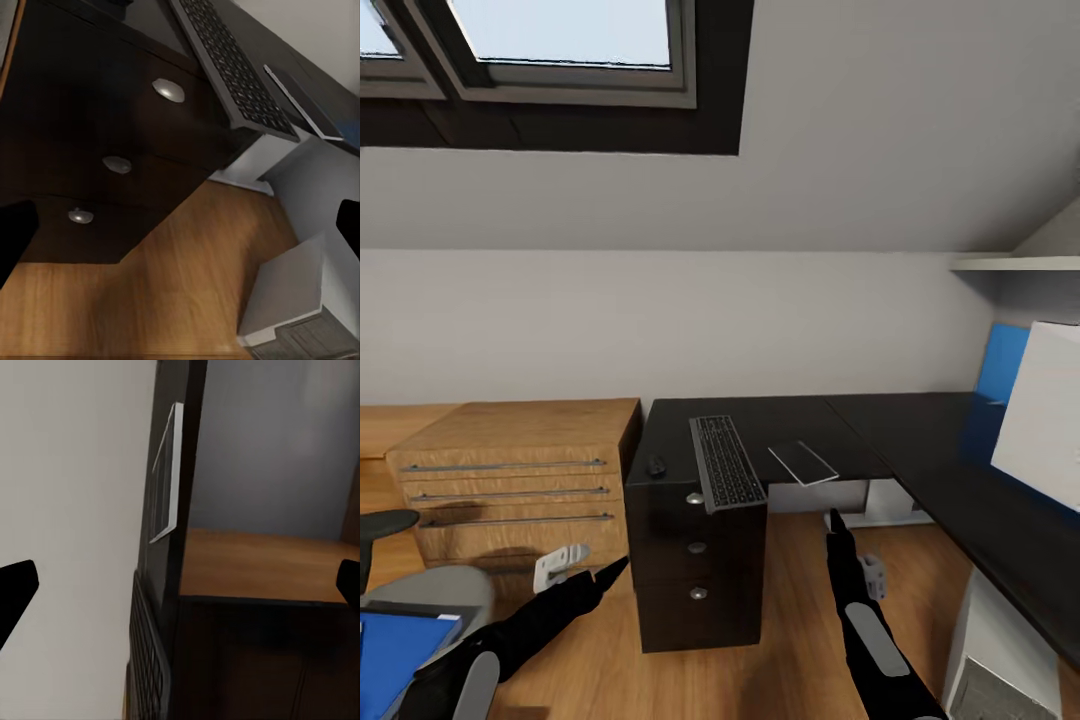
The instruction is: In the bedroom, organize the workspace by keeping the computer under the desk, ensuring the monitor is on the desk, placing the keyboard on the desk next to the monitor, placing the mouse on the desk next to the keyboard, moving the folder from the swivel chair onto the desk next to the mouse, stacking the notebook on top of the folder with the pen on top of the notebook, and positioning the swivel chair next to the desk.
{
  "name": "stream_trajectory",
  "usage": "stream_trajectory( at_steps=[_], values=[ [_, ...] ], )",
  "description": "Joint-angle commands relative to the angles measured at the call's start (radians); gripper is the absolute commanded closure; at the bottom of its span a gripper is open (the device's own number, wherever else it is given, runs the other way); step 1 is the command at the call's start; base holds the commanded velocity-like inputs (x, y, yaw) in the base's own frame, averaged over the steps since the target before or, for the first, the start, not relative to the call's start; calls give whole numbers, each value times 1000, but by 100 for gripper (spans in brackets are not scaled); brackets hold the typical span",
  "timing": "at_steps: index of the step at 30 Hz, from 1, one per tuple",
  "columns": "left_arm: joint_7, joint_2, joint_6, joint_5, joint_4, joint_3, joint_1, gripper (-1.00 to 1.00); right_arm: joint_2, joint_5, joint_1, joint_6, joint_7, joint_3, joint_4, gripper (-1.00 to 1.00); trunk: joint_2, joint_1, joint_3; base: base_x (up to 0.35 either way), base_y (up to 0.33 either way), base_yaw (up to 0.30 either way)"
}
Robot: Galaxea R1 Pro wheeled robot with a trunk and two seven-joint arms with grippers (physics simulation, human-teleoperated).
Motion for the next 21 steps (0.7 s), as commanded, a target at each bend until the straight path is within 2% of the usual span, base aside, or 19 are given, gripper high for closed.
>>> stream_trajectory(
  at_steps=[1, 4, 7, 9, 10, 11, 12, 13, 15, 17, 21],
  values=[
    [-4, -1, 7, 3, 0, 3, -1, -100, 1, -10, -1, -1, 8, -2, 1, -100, -1, 0, -1, -94, -11, 0],
    [-3, -1, 6, 1, 0, 4, -1, -100, -1, 2, -1, -2, 9, 0, 1, -100, 20, -12, 8, -39, -5, 0],
    [3, -1, 5, -27, 12, 1, -1, -100, -2, 64, -1, -4, 8, 1, 27, -100, 41, -23, 18, -12, -1, 0],
    [40, -2, 5, -116, 77, 1, -1, -100, -2, 172, -1, -24, 7, 3, 124, -100, 55, -31, 24, -3, 0, 0],
    [52, -3, 5, -138, 95, 1, -1, -100, -3, 200, -1, -34, 7, 2, 145, -100, 62, -35, 27, -2, 0, 0],
    [79, -5, 5, -183, 135, 0, -1, -100, -3, 260, -1, -63, 7, 2, 184, -100, 69, -39, 30, -1, 0, 0],
    [93, -6, 5, -203, 156, 0, -1, -100, -3, 291, -1, -81, 7, 2, 202, -100, 76, -43, 33, 0, 0, 0],
    [185, -11, -9, -287, 281, -2, -1, -100, -8, 458, 0, -218, 7, 2, 312, -100, 83, -46, 36, 0, 0, 0],
    [217, -12, -23, -300, 323, -2, -1, -100, -11, 501, 0, -258, 8, 2, 361, -100, 97, -54, 43, 0, 0, 0],
    [293, -12, -126, -318, 470, -3, -1, -100, -17, 593, 1, -354, 9, 3, 516, -100, 111, -62, 49, 0, 0, 0],
    [327, -12, -298, -323, 616, -4, -1, -100, -31, 658, 1, -453, 9, 3, 633, -100, 139, -77, 62, 0, 0, 0]
  ],
)
